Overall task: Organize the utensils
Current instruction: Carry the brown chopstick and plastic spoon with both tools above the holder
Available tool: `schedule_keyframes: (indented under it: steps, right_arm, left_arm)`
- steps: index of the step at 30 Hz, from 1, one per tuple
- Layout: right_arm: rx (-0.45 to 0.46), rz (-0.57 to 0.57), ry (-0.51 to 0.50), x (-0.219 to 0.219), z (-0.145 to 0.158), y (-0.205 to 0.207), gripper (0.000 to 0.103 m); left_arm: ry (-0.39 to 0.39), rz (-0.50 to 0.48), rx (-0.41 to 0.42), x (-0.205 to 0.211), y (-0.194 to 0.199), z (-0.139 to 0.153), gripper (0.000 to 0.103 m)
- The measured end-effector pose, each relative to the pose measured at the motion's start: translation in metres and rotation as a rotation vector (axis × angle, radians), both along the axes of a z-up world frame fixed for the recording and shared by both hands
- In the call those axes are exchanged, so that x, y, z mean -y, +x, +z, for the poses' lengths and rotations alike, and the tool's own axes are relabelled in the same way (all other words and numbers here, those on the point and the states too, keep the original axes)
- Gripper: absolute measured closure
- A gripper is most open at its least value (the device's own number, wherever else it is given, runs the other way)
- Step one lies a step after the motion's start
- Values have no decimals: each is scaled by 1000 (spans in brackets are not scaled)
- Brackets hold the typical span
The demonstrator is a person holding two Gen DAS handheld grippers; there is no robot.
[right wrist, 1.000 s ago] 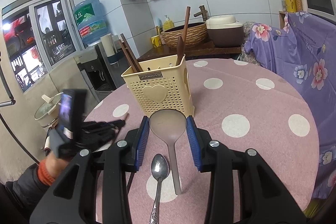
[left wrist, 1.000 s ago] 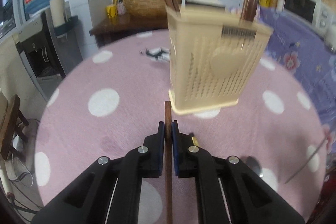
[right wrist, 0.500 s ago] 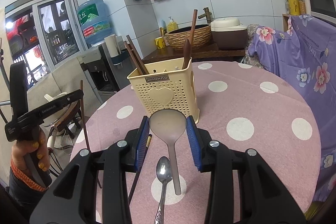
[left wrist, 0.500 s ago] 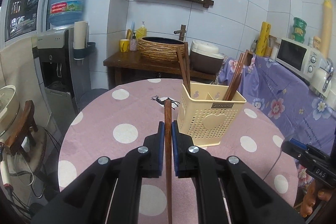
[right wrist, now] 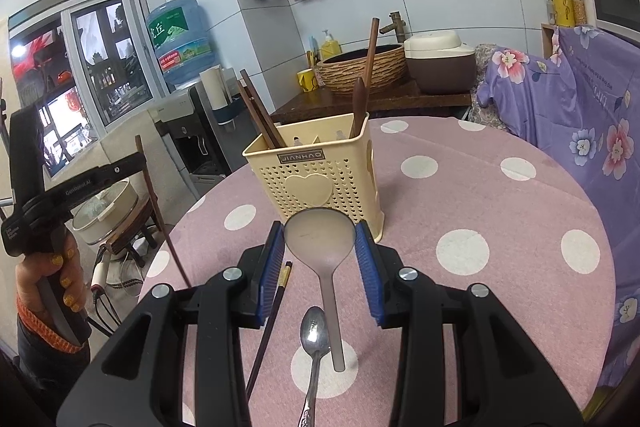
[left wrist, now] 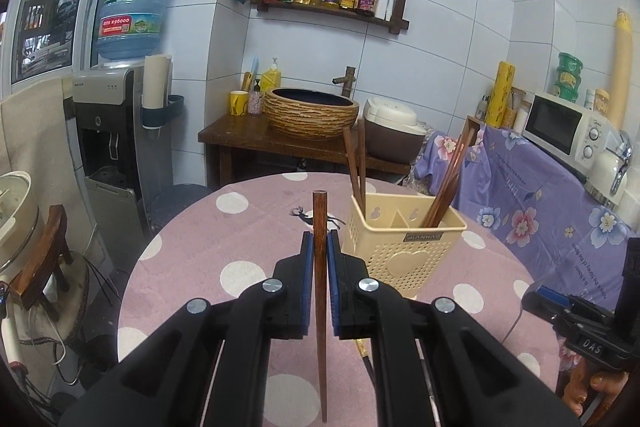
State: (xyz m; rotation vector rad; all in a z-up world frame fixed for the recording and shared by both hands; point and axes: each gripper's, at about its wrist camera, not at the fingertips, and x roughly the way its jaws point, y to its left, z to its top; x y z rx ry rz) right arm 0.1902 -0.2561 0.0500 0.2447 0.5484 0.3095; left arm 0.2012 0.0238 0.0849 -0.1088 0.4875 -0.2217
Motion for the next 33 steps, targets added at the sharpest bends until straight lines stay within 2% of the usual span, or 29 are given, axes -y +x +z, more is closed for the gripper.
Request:
schedule_keyframes:
  steps: [6, 10, 14, 16, 19, 21, 23, 28, 33]
  right_arm:
    - [27, 17, 5, -2, 23, 12, 66]
    - [89, 26, -14, -9, 61, 29, 66]
    - [192, -11, -42, -17, 112, 59, 66]
    - [230, -40, -58, -20, 131, 75, 66]
    - [249, -63, -53, -24, 146, 100, 66]
    - [264, -88, -81, -28, 143, 113, 66]
    - [242, -101, -82, -30, 129, 127, 66]
    - [169, -122, -95, -32, 78, 143, 66]
    - [109, -122, -101, -33, 40, 145, 66]
  left_arm:
    - [-21, -35, 44, 0, 9, 39, 95]
    - [-22, -60, 113, 10, 19, 88, 95]
    - [-37, -72, 166, 29, 40, 136, 95]
    - [-47, -64, 195, 40, 52, 155, 95]
    - [-54, -52, 216, 54, 71, 166, 95]
    - [-46, -38, 224, 63, 81, 160, 95]
    - [-35, -26, 214, 70, 91, 146, 95]
    - [-1, -9, 153, 83, 104, 92, 95]
    - [-11, -11, 63, 85, 112, 42, 95]
